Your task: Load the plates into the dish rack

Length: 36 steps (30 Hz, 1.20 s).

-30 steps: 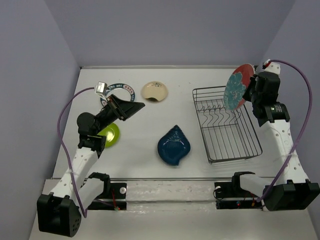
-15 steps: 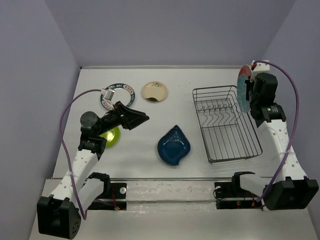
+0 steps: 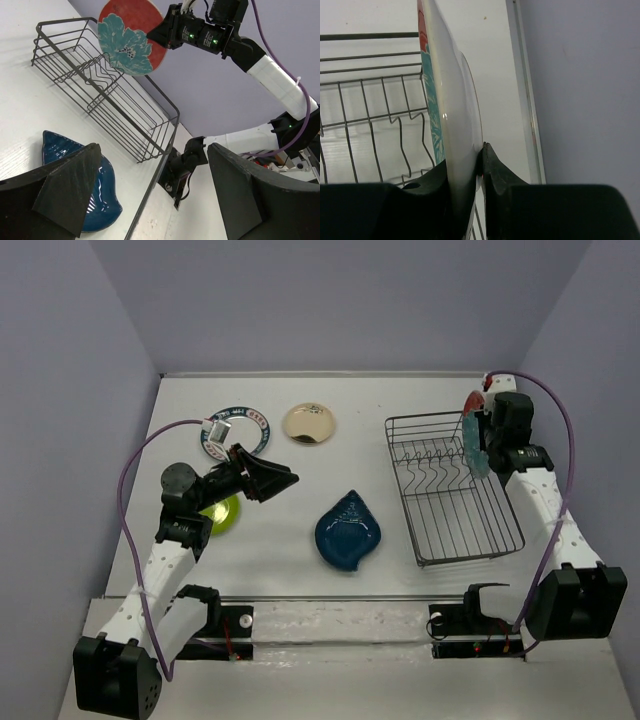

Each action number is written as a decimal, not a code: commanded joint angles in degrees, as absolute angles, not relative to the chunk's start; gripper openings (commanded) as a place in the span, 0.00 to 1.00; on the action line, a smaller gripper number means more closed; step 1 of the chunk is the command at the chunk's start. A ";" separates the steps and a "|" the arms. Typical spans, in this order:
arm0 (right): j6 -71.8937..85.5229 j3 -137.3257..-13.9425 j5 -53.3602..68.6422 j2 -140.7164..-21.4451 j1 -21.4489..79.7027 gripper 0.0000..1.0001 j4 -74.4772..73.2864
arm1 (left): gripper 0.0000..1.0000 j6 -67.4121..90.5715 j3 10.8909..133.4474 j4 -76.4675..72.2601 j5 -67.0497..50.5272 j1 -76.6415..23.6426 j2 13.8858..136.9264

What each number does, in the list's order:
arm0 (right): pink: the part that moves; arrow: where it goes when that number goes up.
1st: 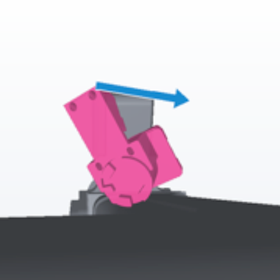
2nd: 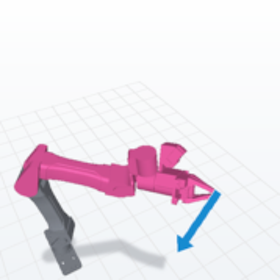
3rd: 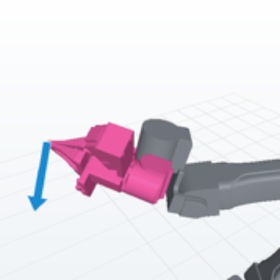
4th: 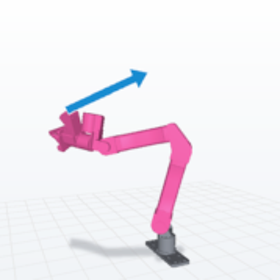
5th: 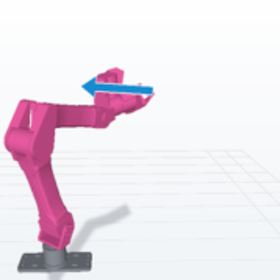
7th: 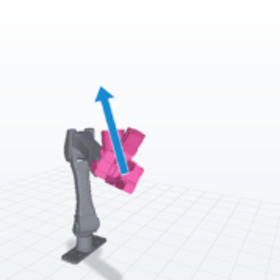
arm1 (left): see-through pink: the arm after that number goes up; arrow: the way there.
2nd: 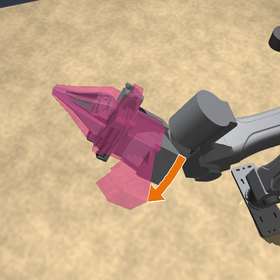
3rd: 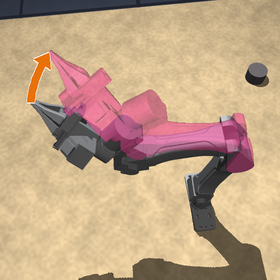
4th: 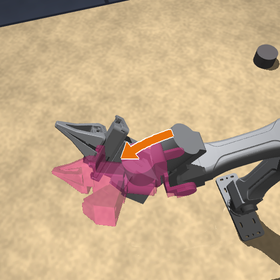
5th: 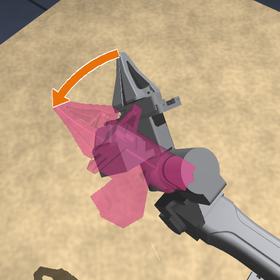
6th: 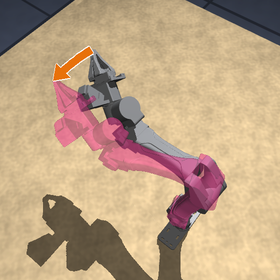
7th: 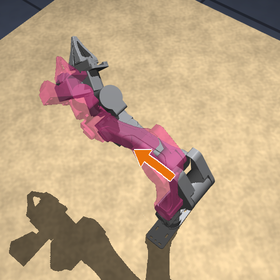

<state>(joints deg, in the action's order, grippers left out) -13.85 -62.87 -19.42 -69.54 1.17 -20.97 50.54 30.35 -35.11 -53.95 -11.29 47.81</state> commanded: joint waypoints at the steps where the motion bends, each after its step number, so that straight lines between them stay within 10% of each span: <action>1: -13.10 -63.47 -20.13 -67.85 0.97 0.07 -8.61 | 0.99 49.04 30.76 -35.60 -54.32 -11.69 47.02; 19: -3.34 -53.45 -20.04 -68.12 0.97 0.14 -2.82 | 0.99 39.12 30.50 -18.93 -43.08 -11.95 45.62; 22: -1.15 -52.56 -20.56 -68.29 0.44 0.28 -2.55 | 0.99 36.48 30.59 -14.43 -36.32 -13.61 43.07; 26: 3.60 -51.59 -21.80 -68.64 0.44 0.73 -2.55 | 0.99 35.77 30.41 -11.78 -27.71 -18.88 42.10; 36: 8.70 -56.95 -26.28 -66.01 0.44 0.95 -11.14 | 0.90 36.82 26.37 -11.95 -6.69 -36.20 48.24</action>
<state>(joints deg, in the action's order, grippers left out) 5.10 -52.21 -22.63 -68.95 0.75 -8.93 37.19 28.49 -10.41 -18.44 -30.46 44.53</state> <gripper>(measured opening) 0.942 0.911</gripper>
